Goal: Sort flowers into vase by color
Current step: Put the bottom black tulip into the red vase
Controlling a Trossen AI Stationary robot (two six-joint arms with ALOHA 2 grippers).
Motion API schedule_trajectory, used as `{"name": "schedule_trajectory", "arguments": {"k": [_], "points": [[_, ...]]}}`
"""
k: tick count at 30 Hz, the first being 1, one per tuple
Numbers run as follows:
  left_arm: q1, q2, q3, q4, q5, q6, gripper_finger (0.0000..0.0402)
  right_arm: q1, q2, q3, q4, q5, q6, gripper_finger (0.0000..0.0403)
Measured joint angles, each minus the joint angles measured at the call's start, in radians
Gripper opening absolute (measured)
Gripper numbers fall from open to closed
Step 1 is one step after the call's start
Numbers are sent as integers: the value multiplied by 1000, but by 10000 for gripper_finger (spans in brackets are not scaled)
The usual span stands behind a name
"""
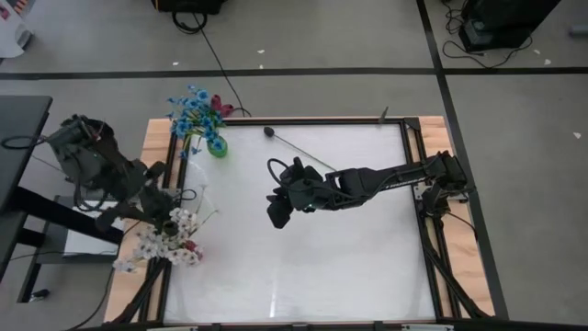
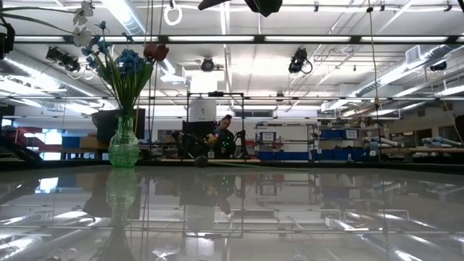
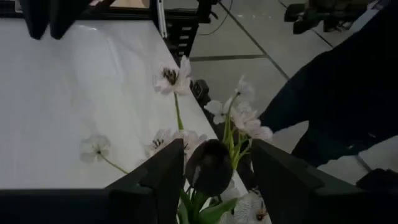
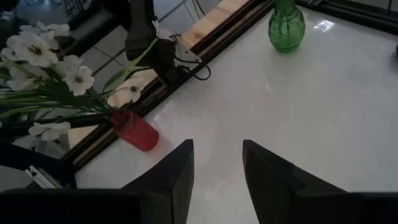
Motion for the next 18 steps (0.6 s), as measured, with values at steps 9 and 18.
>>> {"name": "schedule_trajectory", "arguments": {"k": [9,18], "points": [[0,-1,140,-334,-221,-376,157,-13,8,-23,-139,33,148,145],[0,-15,33,-406,76,-473,134,-29,13,-173,-123,5,236,145]]}}
